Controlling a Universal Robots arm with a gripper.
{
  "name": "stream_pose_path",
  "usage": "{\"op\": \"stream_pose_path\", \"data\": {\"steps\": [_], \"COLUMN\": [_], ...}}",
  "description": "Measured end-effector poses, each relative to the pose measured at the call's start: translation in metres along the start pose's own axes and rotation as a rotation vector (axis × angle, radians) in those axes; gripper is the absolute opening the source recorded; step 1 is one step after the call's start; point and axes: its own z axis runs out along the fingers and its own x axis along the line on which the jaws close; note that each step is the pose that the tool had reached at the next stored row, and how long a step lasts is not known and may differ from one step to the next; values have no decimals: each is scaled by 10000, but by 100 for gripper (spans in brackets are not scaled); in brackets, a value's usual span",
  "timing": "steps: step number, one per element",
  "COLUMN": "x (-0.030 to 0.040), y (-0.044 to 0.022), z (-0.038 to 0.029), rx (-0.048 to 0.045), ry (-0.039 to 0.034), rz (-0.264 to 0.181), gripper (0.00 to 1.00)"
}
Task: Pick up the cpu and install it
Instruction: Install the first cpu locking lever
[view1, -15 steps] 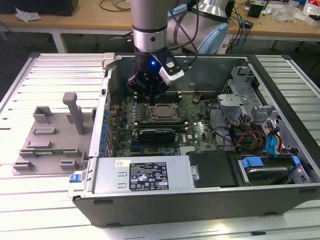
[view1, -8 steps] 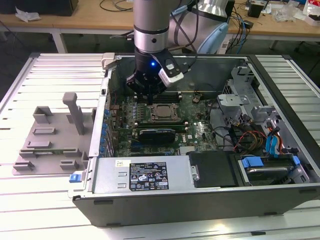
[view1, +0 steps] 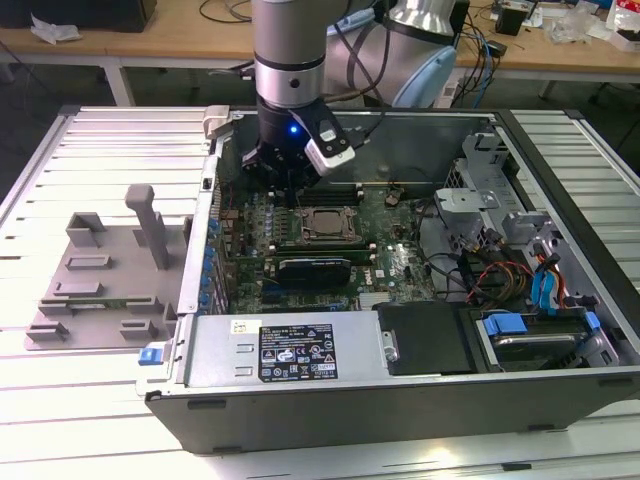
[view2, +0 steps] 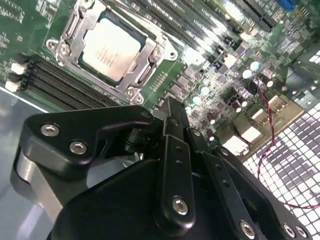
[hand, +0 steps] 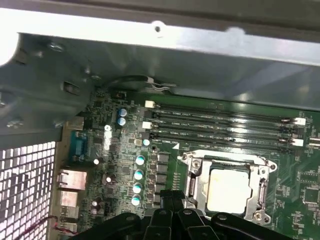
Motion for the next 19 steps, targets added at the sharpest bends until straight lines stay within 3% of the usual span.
{"op": "stream_pose_path", "data": {"steps": [1,2,7,11,13,17,19], "x": [14,23,53,53,57,129,147], "y": [1,2,6,7,8,15,16], "z": [0,0,-69,-130,-131,-132,-132], "rx": [-185,-268,-273,-268,-269,-269,-318], "ry": [-53,-88,-214,-248,-260,-338,-361], "rz": [-7,-6,-12,-12,-10,-15,-14], "gripper": [11,11,11,11,11,11,11]}}
